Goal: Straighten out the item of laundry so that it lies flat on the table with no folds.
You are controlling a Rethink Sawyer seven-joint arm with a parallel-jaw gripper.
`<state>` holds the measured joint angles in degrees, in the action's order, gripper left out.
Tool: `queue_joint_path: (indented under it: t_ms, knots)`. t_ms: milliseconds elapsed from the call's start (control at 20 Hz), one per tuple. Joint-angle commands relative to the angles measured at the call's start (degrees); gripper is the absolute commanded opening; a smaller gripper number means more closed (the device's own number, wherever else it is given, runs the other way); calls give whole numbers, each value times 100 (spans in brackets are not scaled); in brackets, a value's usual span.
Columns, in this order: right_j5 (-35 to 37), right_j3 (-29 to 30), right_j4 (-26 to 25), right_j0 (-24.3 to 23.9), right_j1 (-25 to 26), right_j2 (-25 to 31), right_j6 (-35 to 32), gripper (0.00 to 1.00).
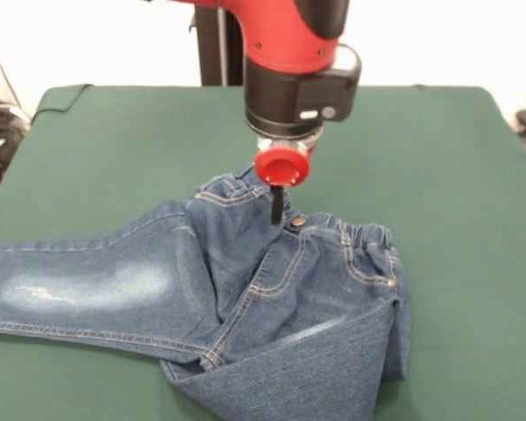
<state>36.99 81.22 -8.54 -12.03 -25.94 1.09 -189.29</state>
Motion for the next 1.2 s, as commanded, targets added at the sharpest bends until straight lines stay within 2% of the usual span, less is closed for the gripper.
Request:
queue_joint_path:
  t_ms: [50,750,1100,1150,1200]
  knots:
    - [-199,-54,803,450,670,-245,-1575,100]
    - [136,-181,1635,819,873,-840,-1312,100]
    - [305,-215,1803,986,949,-1133,-1109,100]
    - [305,-207,1846,1006,955,-1169,-1074,0]
    - [316,-216,1845,1019,959,-1183,-1072,0]
